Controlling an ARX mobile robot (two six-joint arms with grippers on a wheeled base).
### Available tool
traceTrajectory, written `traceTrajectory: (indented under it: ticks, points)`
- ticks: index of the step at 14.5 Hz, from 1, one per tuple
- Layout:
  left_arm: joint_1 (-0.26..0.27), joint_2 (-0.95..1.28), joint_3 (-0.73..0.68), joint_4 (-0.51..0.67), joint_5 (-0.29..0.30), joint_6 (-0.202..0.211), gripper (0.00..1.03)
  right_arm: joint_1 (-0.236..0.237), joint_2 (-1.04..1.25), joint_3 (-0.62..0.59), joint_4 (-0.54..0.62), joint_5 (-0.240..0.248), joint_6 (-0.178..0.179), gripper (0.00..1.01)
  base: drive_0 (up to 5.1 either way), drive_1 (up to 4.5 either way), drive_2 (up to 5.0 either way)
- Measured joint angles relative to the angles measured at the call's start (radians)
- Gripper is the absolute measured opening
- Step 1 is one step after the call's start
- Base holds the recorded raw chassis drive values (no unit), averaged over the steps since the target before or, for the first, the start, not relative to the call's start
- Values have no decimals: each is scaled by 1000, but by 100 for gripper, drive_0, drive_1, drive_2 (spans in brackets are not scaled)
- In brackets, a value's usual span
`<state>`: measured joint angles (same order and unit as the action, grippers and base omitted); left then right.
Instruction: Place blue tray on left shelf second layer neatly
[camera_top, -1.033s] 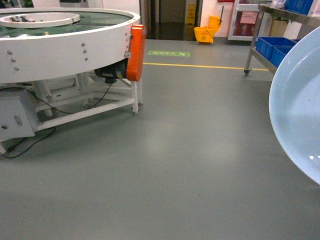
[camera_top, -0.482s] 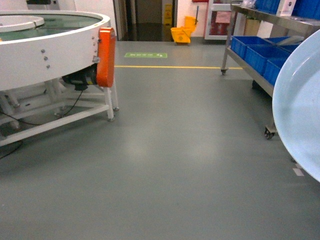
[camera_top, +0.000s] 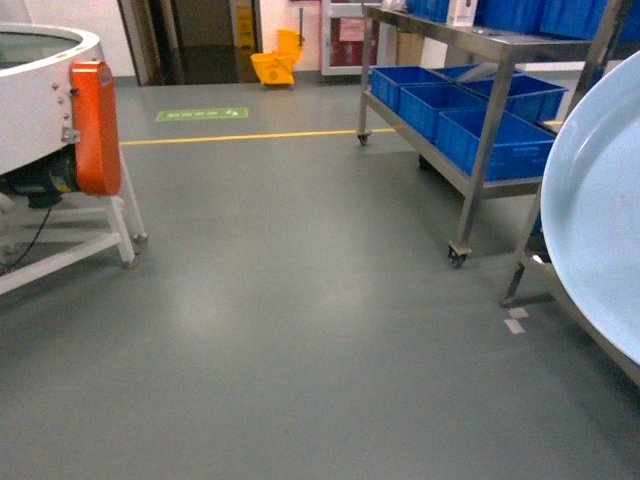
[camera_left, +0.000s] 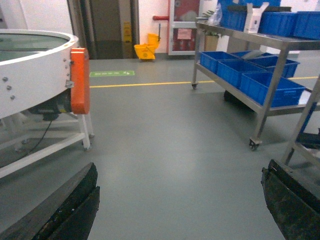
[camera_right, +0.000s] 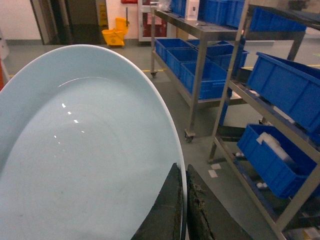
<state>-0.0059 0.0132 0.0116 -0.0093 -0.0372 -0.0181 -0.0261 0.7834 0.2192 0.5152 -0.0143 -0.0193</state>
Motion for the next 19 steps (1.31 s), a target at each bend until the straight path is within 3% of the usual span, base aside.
traceTrajectory:
  ticks: [10, 17, 19]
  points:
    - [0, 0, 0, 0, 0, 0, 98, 0, 0, 0, 0, 0, 0, 2, -152, 225, -529]
    - [0, 0, 0, 0, 0, 0, 98, 0, 0, 0, 0, 0, 0, 2, -171, -171, -171]
    - [0, 0, 0, 0, 0, 0, 98, 0, -6, 0, 1, 0, 0, 2, -174, 255, -603]
